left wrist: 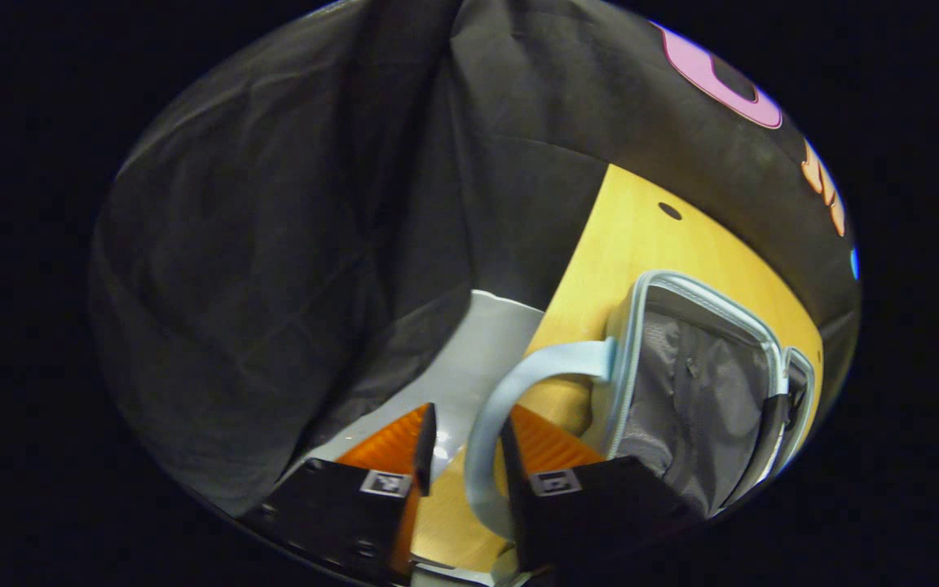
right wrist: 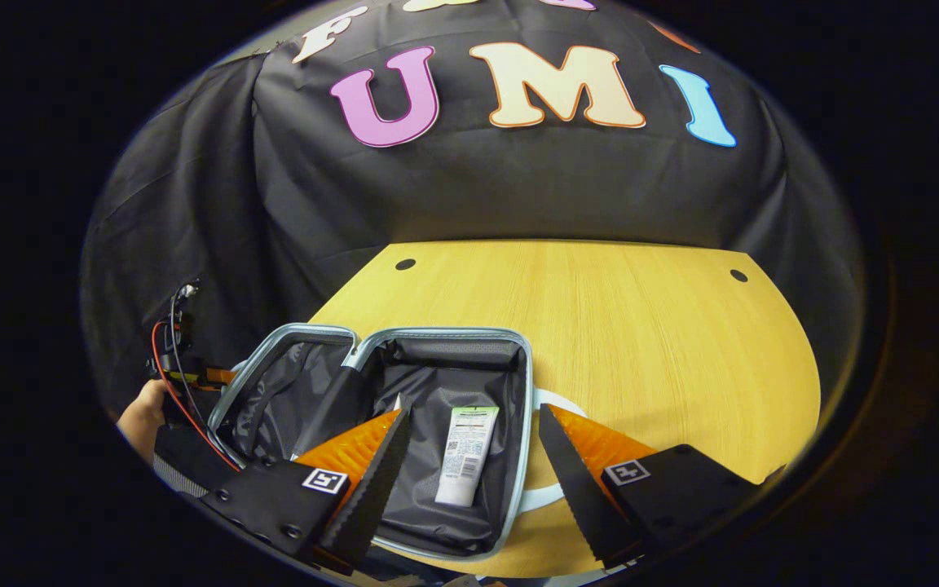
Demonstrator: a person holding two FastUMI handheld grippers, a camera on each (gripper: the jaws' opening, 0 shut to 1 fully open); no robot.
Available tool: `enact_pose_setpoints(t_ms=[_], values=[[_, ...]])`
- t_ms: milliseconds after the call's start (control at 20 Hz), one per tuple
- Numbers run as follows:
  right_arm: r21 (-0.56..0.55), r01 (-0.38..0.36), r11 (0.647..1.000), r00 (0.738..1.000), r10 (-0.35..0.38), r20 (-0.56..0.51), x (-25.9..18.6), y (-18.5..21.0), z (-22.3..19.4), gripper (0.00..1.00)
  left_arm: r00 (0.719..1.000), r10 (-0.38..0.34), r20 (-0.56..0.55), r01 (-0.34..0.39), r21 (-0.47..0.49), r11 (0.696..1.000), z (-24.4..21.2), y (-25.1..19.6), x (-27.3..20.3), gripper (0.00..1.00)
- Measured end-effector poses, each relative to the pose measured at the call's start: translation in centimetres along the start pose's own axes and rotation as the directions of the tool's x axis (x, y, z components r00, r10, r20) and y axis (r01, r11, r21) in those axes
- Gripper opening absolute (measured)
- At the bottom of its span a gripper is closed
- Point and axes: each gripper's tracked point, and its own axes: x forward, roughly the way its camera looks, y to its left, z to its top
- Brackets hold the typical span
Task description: First open the suitcase, pack the skin care products into it, and then close the suitcase.
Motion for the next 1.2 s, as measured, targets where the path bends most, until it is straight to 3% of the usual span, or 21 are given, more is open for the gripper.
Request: enact_pose_setpoints(t_ms=[100,200,300,550,850,1200], values=[[-0.003,0.0,1.0,1.0,0.0,0.024,-0.3,-0.3,0.5,0.98,1.0,0.01,0.017,-0.011,0.041,0.999,0.0,-0.4,-0.3,0.11],[-0.004,0.005,1.0,0.999,-0.005,0.042,-0.6,-0.9,0.8,0.98,0.997,0.011,0.071,-0.015,0.054,0.998,1.1,-1.2,-1.3,0.02],[0.001,-0.003,1.0,0.998,0.003,0.057,-1.0,-1.1,1.3,0.98,0.988,-0.004,0.153,-0.008,0.078,0.997,2.9,-1.1,-3.4,0.0],[-0.006,-0.022,1.0,0.995,0.022,0.097,-1.3,-1.7,2.6,0.98,0.969,-0.082,0.232,0.066,0.076,0.995,6.6,-3.6,-8.9,0.0],[-0.021,-0.041,0.999,0.987,0.043,0.152,-2.2,-2.6,4.1,0.98,0.908,-0.211,0.362,0.165,0.153,0.974,9.6,-10.4,-16.1,0.0],[-0.014,-0.111,0.994,0.958,0.111,0.265,-4.4,-4.9,6.8,0.98,0.865,-0.265,0.426,0.189,0.213,0.959,9.8,-18.3,-22.4,0.0]])
